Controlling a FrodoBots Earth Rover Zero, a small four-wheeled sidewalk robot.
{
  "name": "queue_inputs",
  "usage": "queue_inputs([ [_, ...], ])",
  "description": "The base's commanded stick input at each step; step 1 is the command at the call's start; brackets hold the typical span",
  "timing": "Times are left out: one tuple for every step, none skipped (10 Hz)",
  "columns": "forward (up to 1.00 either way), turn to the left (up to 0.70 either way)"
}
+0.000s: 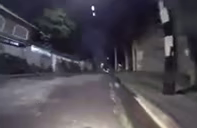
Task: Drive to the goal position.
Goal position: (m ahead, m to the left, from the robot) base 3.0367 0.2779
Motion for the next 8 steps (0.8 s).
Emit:
queue_inputs([
  [0.70, -0.35],
  [0.70, -0.35],
  [0.70, -0.35],
  [0.70, -0.35],
  [0.70, -0.35],
  [0.70, -0.14],
  [0.70, 0.00],
  [0.70, 0.00],
])
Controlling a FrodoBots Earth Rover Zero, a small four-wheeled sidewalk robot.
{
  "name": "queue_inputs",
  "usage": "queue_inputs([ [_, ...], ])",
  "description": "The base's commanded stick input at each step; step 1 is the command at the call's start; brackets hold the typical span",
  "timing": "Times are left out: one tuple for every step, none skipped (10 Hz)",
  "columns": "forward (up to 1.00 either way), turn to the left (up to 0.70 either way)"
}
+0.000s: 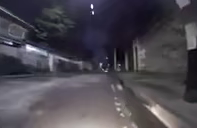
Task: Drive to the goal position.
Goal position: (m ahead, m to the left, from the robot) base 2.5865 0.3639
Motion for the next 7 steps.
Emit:
queue_inputs([
  [0.70, 0.00],
  [0.70, 0.00],
  [0.70, 0.00],
  [0.70, 0.00],
  [0.70, 0.00],
  [0.70, 0.00],
  [0.70, 0.00],
])
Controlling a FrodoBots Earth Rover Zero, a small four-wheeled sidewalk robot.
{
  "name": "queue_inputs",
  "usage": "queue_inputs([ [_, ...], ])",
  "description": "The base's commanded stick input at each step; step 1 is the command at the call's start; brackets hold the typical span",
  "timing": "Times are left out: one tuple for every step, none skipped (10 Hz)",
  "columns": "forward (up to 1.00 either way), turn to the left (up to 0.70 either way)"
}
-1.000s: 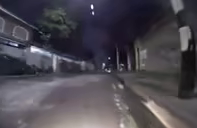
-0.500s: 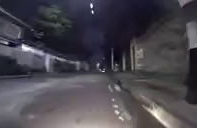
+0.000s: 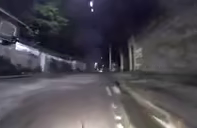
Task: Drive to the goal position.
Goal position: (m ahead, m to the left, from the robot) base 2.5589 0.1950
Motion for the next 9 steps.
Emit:
queue_inputs([
  [0.70, 0.00],
  [0.70, 0.00],
  [0.70, 0.00],
  [0.70, 0.00],
  [0.70, 0.00],
  [0.70, 0.00],
  [0.70, -0.07],
  [0.70, -0.15],
  [0.70, -0.22],
])
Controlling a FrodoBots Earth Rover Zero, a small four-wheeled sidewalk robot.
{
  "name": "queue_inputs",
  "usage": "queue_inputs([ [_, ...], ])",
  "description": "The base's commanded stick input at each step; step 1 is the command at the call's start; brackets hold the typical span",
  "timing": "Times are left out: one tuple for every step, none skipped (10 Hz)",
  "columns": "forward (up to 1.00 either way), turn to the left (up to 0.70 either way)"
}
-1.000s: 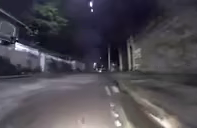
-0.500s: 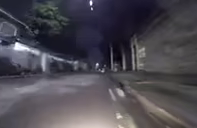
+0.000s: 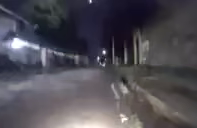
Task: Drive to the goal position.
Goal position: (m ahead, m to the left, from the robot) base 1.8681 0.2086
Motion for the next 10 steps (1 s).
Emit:
queue_inputs([
  [0.70, -0.30],
  [0.70, -0.35],
  [0.70, -0.31],
  [0.70, -0.24],
  [0.70, -0.17],
  [0.70, -0.09],
  [0.70, -0.02],
  [0.70, 0.00],
  [0.70, 0.00],
  [0.70, 0.00],
])
